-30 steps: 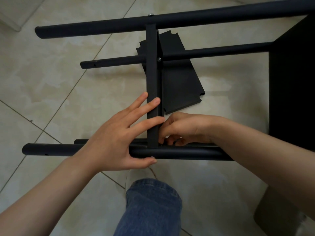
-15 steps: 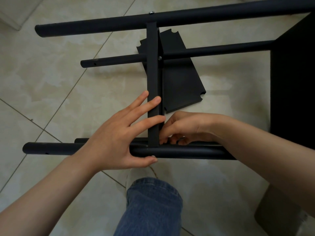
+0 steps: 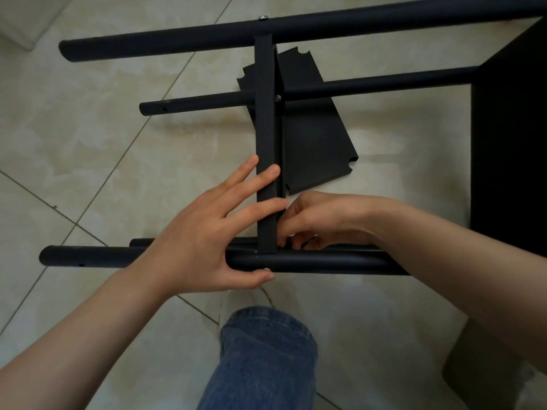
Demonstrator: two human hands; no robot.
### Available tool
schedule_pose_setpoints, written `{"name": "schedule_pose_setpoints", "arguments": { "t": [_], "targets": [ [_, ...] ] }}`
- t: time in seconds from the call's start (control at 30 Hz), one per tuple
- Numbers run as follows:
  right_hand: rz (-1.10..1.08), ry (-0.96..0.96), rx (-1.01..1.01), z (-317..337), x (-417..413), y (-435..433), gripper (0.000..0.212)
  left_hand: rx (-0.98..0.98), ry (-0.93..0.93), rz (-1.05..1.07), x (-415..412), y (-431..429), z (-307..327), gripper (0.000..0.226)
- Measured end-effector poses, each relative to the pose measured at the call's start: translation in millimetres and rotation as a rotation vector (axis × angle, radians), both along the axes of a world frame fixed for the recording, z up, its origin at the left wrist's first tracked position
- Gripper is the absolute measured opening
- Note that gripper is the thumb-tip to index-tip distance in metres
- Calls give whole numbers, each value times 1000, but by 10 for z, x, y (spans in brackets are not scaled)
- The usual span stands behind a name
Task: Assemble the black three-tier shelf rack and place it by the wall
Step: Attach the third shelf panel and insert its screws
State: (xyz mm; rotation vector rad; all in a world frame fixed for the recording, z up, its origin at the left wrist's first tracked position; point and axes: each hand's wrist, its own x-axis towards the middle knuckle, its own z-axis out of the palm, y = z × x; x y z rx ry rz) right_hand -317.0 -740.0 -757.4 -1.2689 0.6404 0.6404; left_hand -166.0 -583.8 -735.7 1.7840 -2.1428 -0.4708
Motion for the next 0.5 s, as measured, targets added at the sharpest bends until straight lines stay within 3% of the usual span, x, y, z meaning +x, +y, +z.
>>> {"name": "schedule_pose_setpoints", "arguments": {
  "t": [0.1, 0.27, 0.5],
  "targets": [
    [-37, 16, -17, -18, -11, -24, 21, -3, 2, -1, -5, -3, -3, 80],
    [-20, 2, 37, -6, -10, -17, 9, 0, 8, 2, -2, 1, 2, 80],
    [11, 12, -30, -1, -11, -14, 15, 3, 3, 7, -7, 1, 2, 79]
  ]
}}
